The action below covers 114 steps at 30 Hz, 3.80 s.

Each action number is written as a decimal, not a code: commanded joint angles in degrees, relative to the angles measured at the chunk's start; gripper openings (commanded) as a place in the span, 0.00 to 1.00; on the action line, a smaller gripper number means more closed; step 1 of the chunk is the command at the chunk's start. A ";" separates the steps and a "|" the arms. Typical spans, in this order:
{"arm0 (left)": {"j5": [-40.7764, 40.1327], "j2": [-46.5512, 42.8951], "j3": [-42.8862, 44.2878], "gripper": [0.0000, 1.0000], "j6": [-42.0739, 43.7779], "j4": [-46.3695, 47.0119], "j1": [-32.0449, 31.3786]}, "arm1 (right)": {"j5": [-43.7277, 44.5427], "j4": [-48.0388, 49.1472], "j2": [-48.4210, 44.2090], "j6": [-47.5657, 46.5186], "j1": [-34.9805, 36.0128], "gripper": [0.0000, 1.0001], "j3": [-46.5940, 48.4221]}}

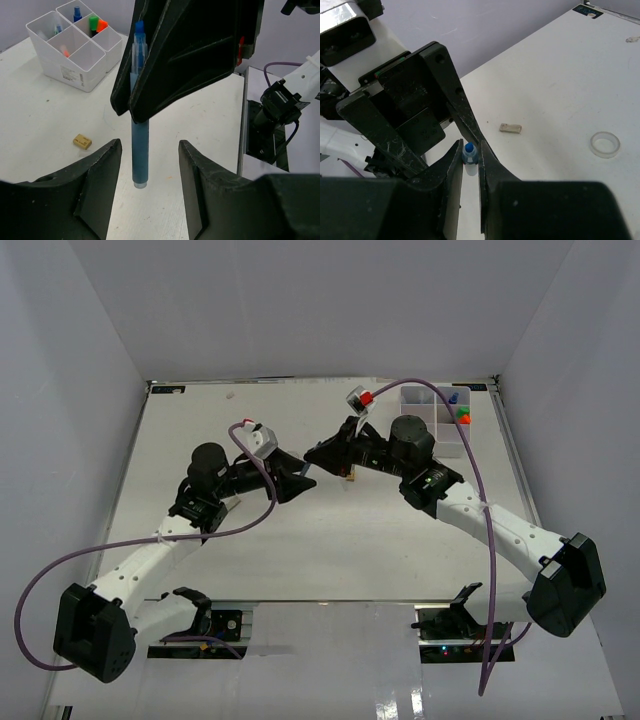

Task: Sort the stationery into containers
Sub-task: Pick up the pen cap from the center of the board.

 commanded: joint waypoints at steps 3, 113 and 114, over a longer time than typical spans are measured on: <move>4.01 1.05 3.87 0.57 -1.24 0.54 -0.13 | -4.05 3.95 -0.76 1.18 -0.07 0.08 0.77; -27.90 1.23 3.79 0.00 -2.91 -13.52 6.90 | 38.84 -53.44 49.78 -14.46 -2.01 0.21 37.59; -27.63 1.23 3.79 0.00 -2.91 -13.43 6.90 | 38.75 -53.44 49.78 -14.72 -2.01 0.17 37.59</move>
